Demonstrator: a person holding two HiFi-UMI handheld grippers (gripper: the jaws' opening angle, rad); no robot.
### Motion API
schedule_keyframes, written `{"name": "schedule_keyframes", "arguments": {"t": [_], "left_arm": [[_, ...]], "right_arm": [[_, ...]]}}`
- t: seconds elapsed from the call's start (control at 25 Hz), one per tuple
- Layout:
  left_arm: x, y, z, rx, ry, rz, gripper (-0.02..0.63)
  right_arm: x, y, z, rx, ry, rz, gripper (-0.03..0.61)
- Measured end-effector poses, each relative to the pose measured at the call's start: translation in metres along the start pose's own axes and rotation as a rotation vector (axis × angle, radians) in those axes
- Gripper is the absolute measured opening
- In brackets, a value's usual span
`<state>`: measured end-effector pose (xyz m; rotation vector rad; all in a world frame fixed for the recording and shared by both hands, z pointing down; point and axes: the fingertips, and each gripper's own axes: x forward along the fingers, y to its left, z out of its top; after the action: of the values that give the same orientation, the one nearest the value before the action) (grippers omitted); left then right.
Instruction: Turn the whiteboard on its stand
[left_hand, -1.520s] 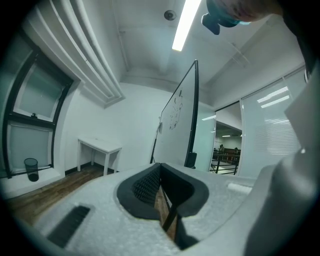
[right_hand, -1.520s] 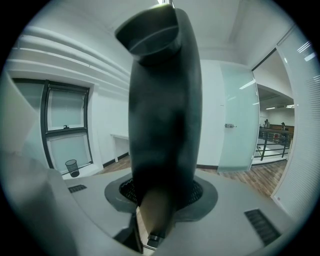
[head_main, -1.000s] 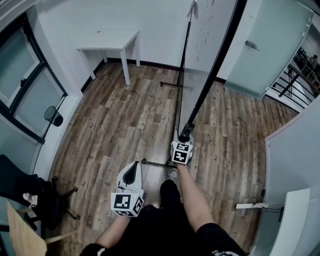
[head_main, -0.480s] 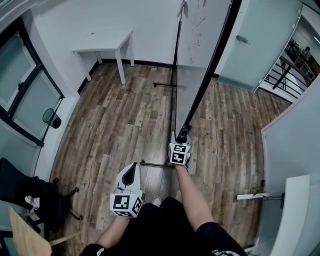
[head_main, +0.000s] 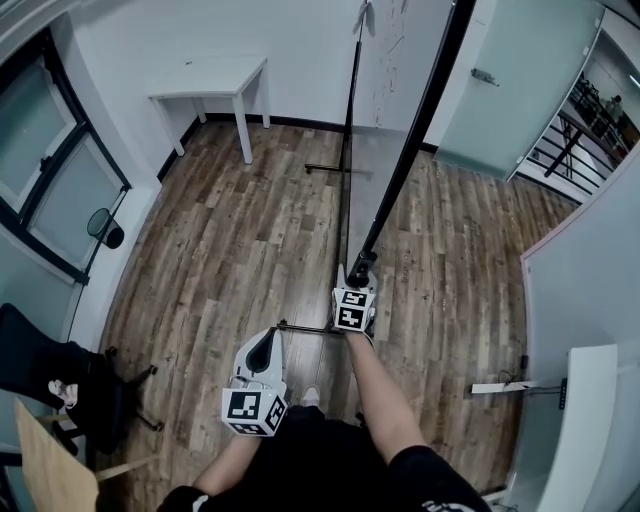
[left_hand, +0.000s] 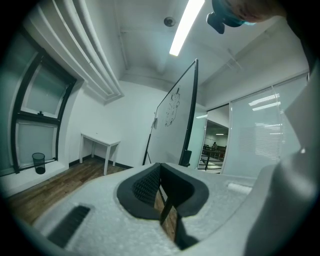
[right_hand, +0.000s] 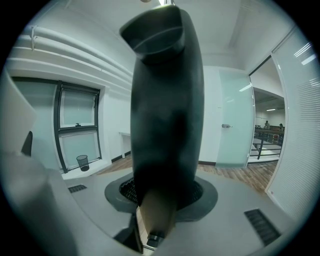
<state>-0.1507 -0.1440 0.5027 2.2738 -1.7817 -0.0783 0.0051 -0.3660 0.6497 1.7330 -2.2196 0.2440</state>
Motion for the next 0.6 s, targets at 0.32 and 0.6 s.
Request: {"name": "schedule_keyframes", "arguments": {"t": [0.32,0.6], "left_arm": [[-0.036,-0.023,-0.013,0.002,0.012,-0.008,0.015],[-0.076,-0.037,-0.022,0.007,0.016,-0.007,0.015]], "right_arm": [[-0.035,0.011,-0.014,-0.007,-0.018,0.027,0.146],[-0.077,0.024,-0.022,-0.023,-0.030,0.034,0.146]]}}
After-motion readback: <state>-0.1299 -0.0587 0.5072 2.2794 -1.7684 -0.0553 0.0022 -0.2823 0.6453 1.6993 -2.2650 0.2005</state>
